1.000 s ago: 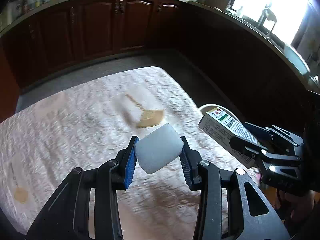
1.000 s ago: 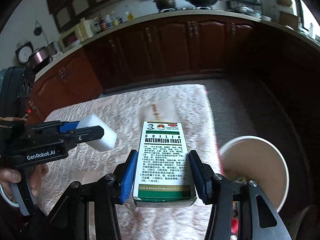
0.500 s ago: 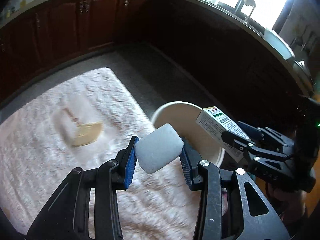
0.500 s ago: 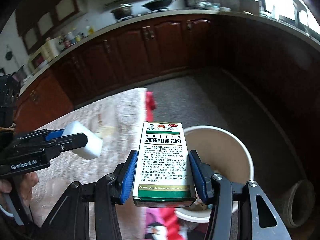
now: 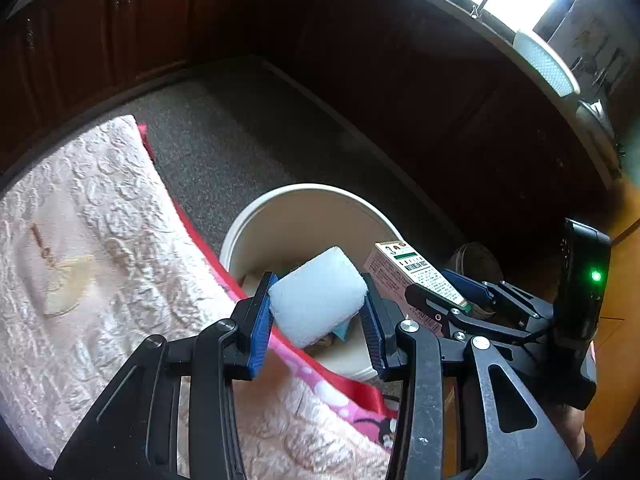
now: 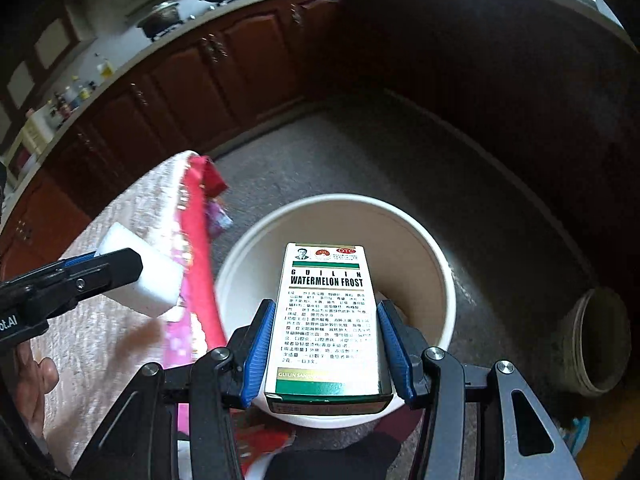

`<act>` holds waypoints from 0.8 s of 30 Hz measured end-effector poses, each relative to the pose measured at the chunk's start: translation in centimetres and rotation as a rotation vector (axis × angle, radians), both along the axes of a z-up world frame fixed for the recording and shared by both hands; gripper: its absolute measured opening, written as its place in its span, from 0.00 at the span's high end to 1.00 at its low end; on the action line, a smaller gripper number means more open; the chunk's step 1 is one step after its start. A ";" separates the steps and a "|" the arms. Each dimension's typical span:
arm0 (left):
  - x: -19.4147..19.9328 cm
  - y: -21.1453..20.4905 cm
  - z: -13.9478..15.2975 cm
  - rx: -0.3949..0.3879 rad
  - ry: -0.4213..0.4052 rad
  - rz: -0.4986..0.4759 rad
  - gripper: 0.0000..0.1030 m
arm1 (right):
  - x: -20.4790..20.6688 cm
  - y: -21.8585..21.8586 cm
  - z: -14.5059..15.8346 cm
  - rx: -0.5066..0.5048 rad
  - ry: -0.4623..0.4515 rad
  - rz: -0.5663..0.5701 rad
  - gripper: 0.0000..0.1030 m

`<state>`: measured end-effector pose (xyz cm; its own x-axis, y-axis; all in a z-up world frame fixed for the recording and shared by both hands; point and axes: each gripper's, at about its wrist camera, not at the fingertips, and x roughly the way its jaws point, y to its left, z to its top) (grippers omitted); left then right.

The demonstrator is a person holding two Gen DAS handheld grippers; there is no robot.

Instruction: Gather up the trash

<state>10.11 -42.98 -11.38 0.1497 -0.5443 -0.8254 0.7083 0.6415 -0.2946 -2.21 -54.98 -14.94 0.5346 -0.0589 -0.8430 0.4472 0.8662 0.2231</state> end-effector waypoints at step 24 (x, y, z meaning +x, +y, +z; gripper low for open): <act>0.1 -2.3 -2.9 0.035 -0.018 0.010 0.44 | 0.2 -2.4 -4.6 0.034 0.103 -0.086 0.41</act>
<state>10.25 -45.30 -14.32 0.1701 -0.5137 -0.8410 0.7064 0.6585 -0.2594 -2.01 -57.35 -19.52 0.4391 -0.0715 -0.8956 0.5416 0.8164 0.2004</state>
